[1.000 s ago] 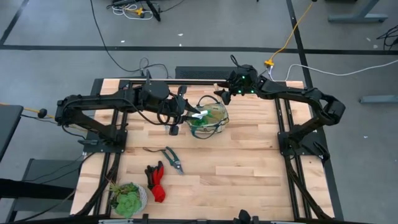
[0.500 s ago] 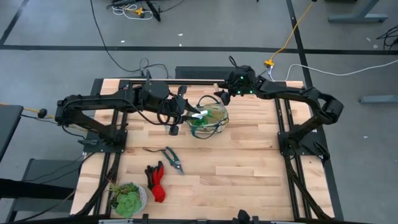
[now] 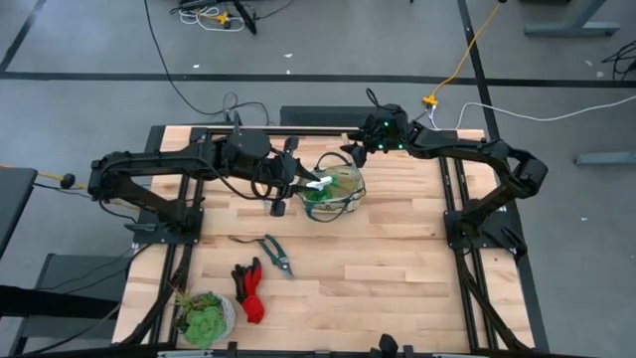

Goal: Pick & Place Garden tools in Gardening bag
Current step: Put the bottom brown hand rake into the gardening bag

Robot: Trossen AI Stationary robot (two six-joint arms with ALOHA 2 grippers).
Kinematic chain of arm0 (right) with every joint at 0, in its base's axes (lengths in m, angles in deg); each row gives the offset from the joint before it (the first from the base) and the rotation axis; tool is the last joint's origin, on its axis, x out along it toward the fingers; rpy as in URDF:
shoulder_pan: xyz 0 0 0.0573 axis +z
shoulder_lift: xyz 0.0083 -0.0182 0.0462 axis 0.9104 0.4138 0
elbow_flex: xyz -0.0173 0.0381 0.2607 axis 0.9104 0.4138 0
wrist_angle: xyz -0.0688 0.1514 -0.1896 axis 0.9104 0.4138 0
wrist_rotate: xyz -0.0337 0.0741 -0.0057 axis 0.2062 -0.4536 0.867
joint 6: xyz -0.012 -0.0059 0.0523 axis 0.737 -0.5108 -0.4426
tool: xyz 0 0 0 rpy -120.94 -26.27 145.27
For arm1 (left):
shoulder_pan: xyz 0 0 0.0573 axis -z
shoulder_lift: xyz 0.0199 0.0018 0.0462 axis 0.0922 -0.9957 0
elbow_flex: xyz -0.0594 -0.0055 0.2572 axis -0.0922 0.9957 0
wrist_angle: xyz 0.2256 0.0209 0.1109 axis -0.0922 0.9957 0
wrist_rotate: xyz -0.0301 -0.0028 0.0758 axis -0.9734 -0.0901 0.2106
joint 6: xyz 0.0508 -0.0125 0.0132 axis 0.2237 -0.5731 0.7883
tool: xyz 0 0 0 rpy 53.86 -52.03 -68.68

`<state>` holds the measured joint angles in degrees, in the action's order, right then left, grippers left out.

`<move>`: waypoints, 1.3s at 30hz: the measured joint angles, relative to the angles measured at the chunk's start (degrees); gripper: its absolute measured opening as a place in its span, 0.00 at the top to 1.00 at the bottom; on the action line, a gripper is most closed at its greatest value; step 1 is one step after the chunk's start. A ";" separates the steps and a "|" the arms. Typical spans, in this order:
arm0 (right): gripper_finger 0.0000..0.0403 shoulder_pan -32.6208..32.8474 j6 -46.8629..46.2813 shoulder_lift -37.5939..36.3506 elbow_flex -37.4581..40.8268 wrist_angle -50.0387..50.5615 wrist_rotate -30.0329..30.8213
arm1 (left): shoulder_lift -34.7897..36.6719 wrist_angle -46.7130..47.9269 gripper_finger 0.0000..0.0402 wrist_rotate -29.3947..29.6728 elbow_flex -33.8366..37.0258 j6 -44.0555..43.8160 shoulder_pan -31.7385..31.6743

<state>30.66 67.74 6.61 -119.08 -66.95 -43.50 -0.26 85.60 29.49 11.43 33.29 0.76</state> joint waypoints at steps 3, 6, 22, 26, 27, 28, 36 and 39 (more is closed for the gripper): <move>0.44 0.00 -0.58 0.00 0.00 0.06 -0.02 | -0.01 0.00 0.74 0.02 0.00 0.00 0.00; 0.51 0.00 -0.63 0.00 0.00 0.06 -0.02 | 0.00 -0.01 0.74 0.00 0.00 0.00 0.00; 0.80 0.00 -0.72 -0.02 -0.02 -0.03 -0.78 | -0.02 -0.03 0.74 0.01 0.00 0.00 0.00; 0.81 -0.02 -0.71 -0.02 -0.02 0.02 -1.39 | -0.02 -0.03 0.74 0.02 0.00 0.00 0.00; 0.81 -0.01 -0.71 -0.02 -0.02 0.00 -1.41 | -0.02 -0.03 0.74 0.00 0.00 0.00 0.02; 0.81 0.00 -0.71 -0.02 -0.02 0.01 -1.43 | -0.02 -0.03 0.74 0.02 0.00 0.00 0.00; 0.80 -0.02 -3.05 -0.11 -0.02 -1.00 -4.90 | -0.02 -0.04 0.74 0.00 0.00 -0.02 0.00; 0.80 0.03 -4.42 -1.01 -0.02 -3.01 -7.40 | -0.02 -0.05 0.74 0.00 0.00 -0.02 0.00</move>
<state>30.69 63.32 5.60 -119.11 -69.96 -50.90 -0.28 85.55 29.49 11.43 33.27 0.76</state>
